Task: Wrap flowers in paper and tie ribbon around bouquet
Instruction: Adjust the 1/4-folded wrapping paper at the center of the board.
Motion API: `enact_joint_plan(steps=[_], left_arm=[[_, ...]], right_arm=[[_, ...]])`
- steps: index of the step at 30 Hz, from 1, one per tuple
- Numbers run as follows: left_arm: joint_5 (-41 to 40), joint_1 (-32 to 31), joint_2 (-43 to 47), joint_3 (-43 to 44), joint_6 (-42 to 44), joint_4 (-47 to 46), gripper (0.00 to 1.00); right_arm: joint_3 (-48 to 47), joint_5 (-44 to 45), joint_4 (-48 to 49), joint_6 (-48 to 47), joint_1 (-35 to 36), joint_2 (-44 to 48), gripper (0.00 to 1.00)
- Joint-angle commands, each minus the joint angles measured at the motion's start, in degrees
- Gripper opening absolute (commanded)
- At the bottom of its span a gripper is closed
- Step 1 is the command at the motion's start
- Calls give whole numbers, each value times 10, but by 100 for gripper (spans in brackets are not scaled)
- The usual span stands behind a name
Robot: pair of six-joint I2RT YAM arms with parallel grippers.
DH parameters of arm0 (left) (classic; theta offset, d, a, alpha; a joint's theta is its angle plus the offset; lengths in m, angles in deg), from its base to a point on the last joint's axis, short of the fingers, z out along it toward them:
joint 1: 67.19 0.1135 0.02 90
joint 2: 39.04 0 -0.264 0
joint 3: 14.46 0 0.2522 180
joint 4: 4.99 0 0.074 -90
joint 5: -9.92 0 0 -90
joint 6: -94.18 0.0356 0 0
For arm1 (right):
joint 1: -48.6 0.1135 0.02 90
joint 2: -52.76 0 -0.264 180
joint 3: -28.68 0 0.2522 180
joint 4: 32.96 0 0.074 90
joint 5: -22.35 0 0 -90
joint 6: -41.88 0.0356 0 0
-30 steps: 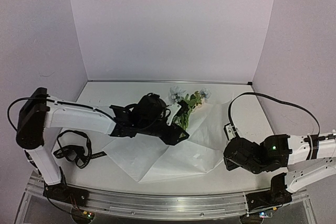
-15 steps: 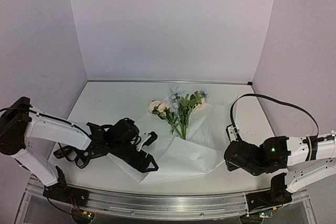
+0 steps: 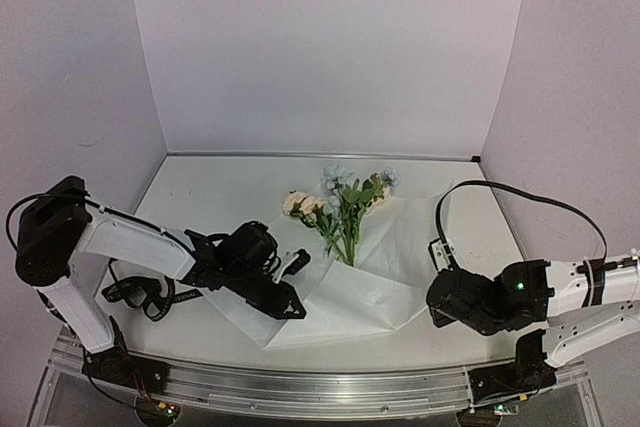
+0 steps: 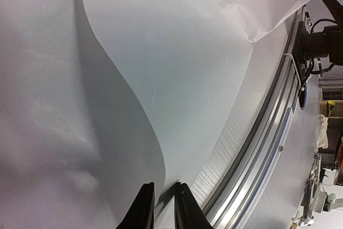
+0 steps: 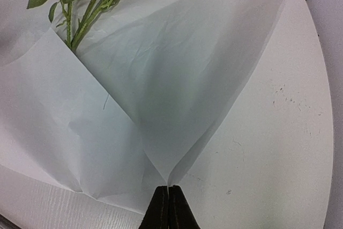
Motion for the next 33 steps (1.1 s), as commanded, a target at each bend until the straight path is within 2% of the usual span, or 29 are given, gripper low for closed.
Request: enact_joint_plan(steps=[1,5,11,14,17,22,29,33], left_arm=[[11,17,-21,37,-2,-16,7],[14,24,-44,53,-2,0,1],[-11,39,-72,71,-24,34,0],[-40,40,-80,79,-29,68,0],[-53,38,-85,89,-27,97,0],[-89,17,-49,91,6,94,0],[-137,4,-69,131,22,123,0],[-130,4,-92,133,8,118,0]], right_arm=[[-45,8,-8,-34,11,-14,0],[-73,28,-20,-33,18,-31,0],[-67,47,-13,-8,23,-42,0],[-40,77,-16,26,26,-30,0],[-27,114,-73,91,28,-18,0],[1,110,-71,124,28,-13,0],[-3,108,-67,117,29,-27,0],[-9,95,-31,66,32,-32,0]])
